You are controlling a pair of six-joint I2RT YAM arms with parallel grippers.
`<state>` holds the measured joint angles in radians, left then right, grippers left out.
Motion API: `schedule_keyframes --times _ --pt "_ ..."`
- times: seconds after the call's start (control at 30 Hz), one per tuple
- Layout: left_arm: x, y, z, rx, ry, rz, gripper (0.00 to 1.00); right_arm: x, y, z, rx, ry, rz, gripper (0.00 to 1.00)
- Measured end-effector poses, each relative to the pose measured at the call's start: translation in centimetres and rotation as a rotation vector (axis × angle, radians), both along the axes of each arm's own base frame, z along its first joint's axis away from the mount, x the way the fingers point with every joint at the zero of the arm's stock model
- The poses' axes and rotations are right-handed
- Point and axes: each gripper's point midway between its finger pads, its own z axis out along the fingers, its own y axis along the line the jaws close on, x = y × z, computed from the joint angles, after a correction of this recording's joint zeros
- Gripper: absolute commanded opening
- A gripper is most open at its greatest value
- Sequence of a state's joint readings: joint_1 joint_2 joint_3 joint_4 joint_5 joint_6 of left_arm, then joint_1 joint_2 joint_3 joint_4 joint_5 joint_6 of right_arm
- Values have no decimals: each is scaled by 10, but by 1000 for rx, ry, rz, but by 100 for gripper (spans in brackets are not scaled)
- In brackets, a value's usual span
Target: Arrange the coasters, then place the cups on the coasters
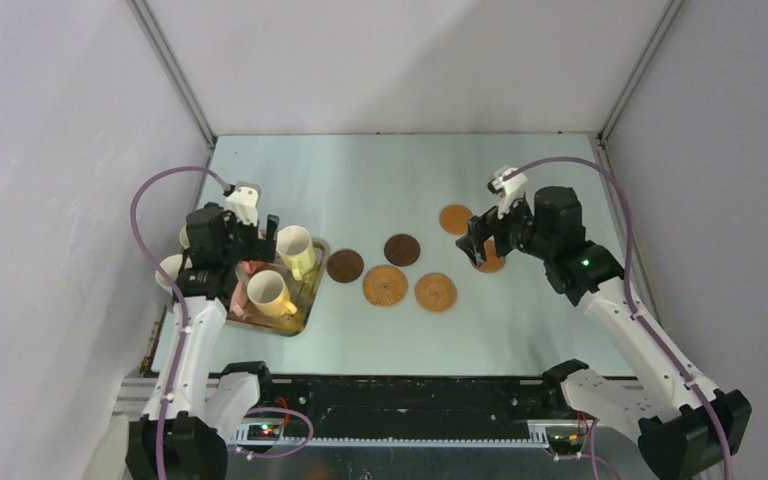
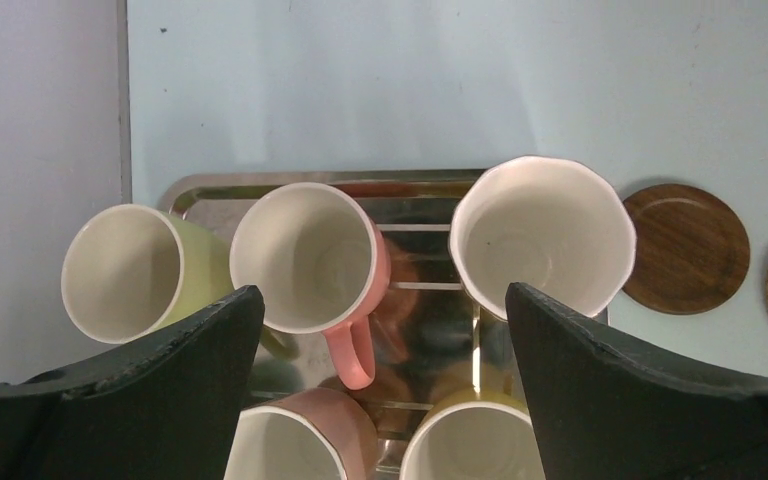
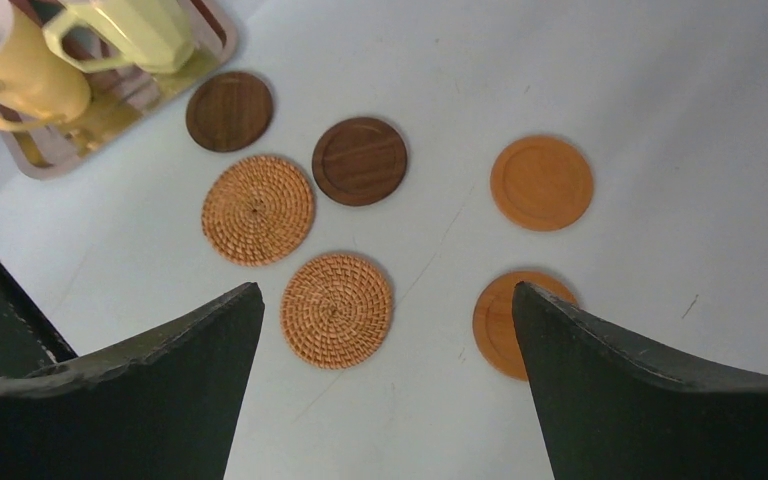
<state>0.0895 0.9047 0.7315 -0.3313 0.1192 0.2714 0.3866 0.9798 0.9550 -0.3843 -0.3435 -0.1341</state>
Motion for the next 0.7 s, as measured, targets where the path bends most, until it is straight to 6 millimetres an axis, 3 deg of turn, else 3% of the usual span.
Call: schedule_keyframes --times 0.23,0.57,0.7 --pt "-8 -13 17 -2 -66 -83 98 3 11 -18 -85 -2 16 100" --pt "-19 -39 4 -42 -21 -239 98 4 18 -25 -110 -3 42 100" --pt "-24 -44 1 -52 -4 -272 98 -7 37 -25 -93 0 107 100"
